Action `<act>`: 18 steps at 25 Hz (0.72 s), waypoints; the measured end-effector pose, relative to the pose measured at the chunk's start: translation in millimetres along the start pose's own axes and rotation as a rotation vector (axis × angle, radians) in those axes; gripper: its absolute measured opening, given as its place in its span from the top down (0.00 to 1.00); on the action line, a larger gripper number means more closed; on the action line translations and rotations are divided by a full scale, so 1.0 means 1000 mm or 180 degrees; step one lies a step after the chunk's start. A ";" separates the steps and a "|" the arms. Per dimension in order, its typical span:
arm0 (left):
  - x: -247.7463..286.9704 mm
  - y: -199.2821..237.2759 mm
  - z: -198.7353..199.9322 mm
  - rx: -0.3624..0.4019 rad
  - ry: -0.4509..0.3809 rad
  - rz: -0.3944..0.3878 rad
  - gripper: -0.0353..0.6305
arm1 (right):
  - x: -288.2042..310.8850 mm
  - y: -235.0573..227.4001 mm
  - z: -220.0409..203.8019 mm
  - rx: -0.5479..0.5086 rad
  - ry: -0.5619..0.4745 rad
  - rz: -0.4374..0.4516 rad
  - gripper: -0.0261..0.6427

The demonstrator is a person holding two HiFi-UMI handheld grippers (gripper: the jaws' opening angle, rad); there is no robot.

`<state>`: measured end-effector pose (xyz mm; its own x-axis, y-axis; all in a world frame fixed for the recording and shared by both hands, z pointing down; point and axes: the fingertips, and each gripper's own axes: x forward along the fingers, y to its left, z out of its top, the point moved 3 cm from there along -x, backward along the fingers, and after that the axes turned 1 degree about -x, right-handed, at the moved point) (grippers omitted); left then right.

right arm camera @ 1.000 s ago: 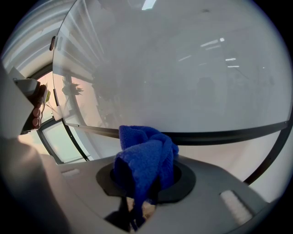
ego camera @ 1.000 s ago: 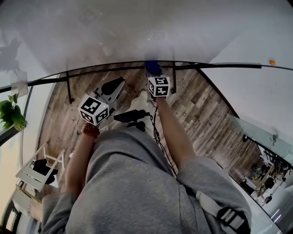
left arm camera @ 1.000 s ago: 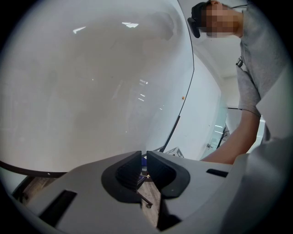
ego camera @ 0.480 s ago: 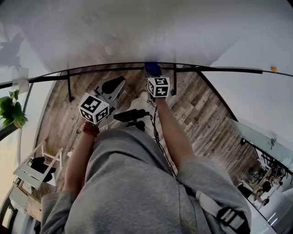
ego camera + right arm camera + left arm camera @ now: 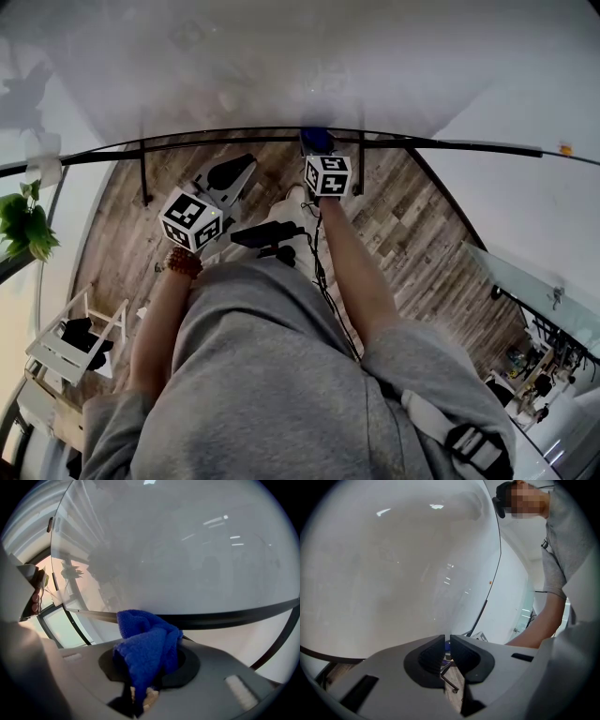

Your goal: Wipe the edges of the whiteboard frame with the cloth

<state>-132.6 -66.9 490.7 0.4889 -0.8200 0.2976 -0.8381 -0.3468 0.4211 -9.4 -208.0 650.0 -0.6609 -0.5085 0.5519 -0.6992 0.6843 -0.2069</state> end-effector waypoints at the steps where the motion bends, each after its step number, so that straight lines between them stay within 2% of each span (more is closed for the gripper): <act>1: -0.001 0.001 0.000 -0.0002 0.0003 0.0002 0.88 | 0.001 0.001 0.000 0.0004 0.0003 -0.0002 0.79; 18: -0.017 0.022 0.004 -0.0043 -0.0048 0.0079 0.88 | 0.018 0.022 0.000 0.0071 0.0030 0.0060 0.79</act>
<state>-160.7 -62.6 491.8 0.4640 -0.8352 0.2951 -0.8465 -0.3200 0.4254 -37.3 -202.2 655.4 -0.6716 -0.4905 0.5553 -0.6926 0.6818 -0.2354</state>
